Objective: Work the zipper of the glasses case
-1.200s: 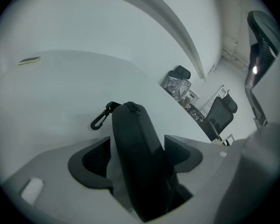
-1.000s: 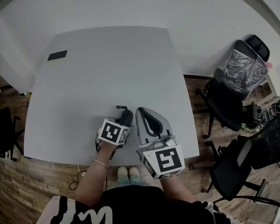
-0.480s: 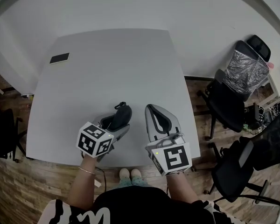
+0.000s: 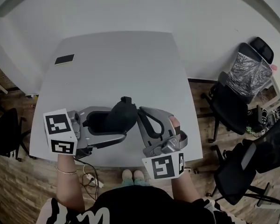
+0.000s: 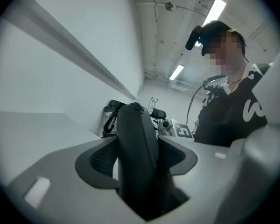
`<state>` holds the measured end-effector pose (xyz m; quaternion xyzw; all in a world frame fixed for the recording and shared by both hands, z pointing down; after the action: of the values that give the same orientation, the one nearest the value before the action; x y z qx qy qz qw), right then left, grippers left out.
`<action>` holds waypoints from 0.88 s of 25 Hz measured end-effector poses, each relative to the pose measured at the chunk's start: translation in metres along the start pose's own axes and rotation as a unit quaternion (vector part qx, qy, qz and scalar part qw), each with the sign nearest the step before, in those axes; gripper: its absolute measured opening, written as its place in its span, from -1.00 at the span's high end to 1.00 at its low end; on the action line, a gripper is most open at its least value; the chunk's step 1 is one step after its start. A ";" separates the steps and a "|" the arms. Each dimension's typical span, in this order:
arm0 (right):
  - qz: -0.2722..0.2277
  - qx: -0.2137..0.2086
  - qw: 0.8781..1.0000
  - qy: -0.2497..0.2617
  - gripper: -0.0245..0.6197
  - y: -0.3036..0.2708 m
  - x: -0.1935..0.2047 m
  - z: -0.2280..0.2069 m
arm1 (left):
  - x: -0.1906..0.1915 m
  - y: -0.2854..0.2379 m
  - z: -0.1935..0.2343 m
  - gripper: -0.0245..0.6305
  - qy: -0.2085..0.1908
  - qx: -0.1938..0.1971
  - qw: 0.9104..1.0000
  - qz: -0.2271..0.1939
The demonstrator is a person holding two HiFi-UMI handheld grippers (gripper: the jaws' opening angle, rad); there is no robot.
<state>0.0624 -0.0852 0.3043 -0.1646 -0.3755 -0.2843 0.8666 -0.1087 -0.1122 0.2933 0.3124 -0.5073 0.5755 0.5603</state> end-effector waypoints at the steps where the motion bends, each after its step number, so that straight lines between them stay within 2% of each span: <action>1: -0.004 -0.003 1.000 0.007 0.86 0.000 -0.003 0.001 | 0.000 0.000 -0.002 0.09 -0.002 0.004 1.000 0.004; 4: -0.010 -0.015 0.999 0.029 0.77 -0.001 -0.006 0.001 | 0.002 0.002 -0.005 0.09 0.002 0.029 0.999 0.014; 7: -0.016 -0.024 0.997 0.072 0.72 0.000 -0.011 0.001 | 0.000 0.004 -0.008 0.09 0.002 0.046 0.998 0.037; 10: -0.014 -0.023 0.994 0.105 0.72 0.001 -0.017 0.003 | -0.001 0.010 -0.010 0.09 -0.001 0.035 0.997 0.069; 14: -0.019 -0.019 0.994 0.105 0.72 0.002 -0.024 0.001 | -0.003 0.016 -0.013 0.09 -0.006 0.027 0.994 0.105; 18: -0.021 -0.023 0.994 0.109 0.72 0.002 -0.024 0.003 | -0.002 0.018 -0.014 0.10 -0.007 0.017 0.993 0.120; 22: -0.008 -0.036 0.988 0.152 0.72 0.002 -0.024 0.012 | 0.002 0.017 -0.016 0.10 -0.008 0.007 0.988 0.154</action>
<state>0.0439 -0.0691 0.2945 -0.1475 -0.2306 -0.3261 0.9049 -0.1224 -0.0944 0.2867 0.2392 -0.5496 0.6562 0.4584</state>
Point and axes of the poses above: the fingertips, and each gripper's own axes: y backward along the fingers, z to its left, x out of its underside, the point moved 9 cm from there along y, backward along the fingers, and after that the axes turned 2 degrees about z, right-handed, at the moved point
